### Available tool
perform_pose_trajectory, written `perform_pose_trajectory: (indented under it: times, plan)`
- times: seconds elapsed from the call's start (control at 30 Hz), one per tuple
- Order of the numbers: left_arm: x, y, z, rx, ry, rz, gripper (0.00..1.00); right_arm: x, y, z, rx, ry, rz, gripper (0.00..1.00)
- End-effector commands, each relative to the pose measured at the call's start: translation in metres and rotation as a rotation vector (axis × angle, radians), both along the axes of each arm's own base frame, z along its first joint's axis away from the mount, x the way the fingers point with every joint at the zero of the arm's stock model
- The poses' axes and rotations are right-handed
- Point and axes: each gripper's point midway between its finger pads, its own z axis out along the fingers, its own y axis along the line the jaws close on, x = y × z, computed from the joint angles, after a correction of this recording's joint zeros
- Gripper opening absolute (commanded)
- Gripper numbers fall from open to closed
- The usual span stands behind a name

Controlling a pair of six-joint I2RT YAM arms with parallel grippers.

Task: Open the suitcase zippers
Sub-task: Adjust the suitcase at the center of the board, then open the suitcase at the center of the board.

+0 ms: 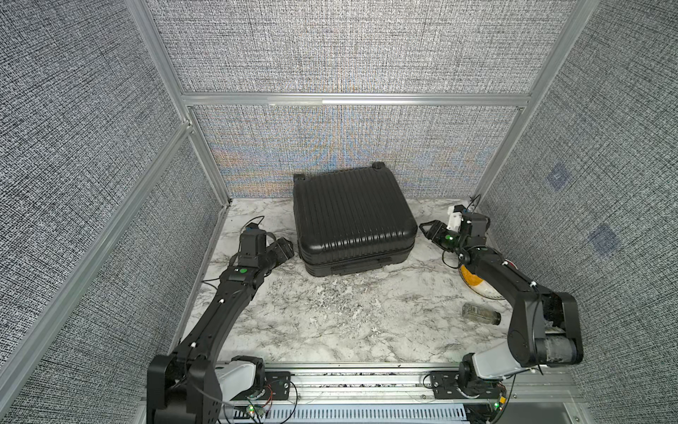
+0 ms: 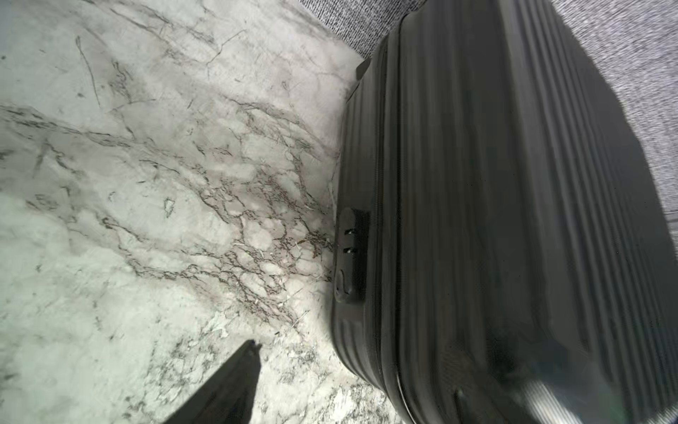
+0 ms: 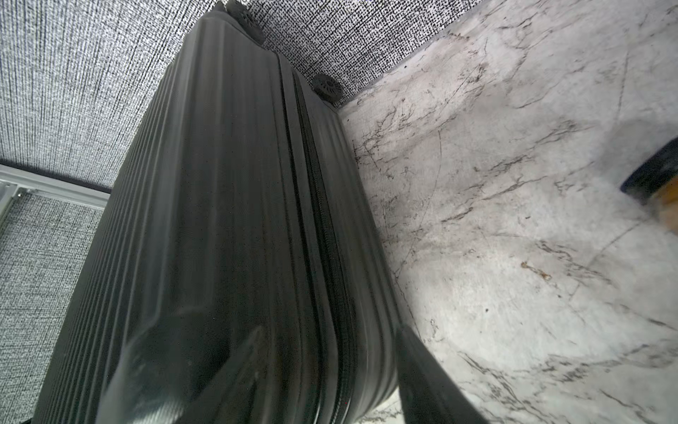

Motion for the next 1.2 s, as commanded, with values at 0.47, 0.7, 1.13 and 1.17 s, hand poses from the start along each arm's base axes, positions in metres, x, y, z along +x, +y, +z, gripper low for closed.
perform_pose_trajectory:
  times: [0.47, 0.7, 1.13, 1.17]
  plan:
    - [0.034, -0.061, -0.032, -0.063, 0.109, -0.328, 0.76, -0.016, 0.061, -0.041, -0.011, 0.141, 0.277, 0.27]
    - [0.006, -0.069, -0.002, -0.101, -0.013, -0.377, 0.77, -0.065, 0.097, -0.016, 0.040, 0.055, 0.413, 0.27]
    - [-0.009, -0.063, 0.047, -0.117, -0.145, -0.352, 0.80, -0.092, 0.044, 0.003, -0.108, 0.023, 0.102, 0.27]
    - [-0.008, -0.056, 0.046, -0.102, -0.138, -0.306, 0.80, -0.091, 0.028, 0.001, -0.125, 0.029, 0.027, 0.27]
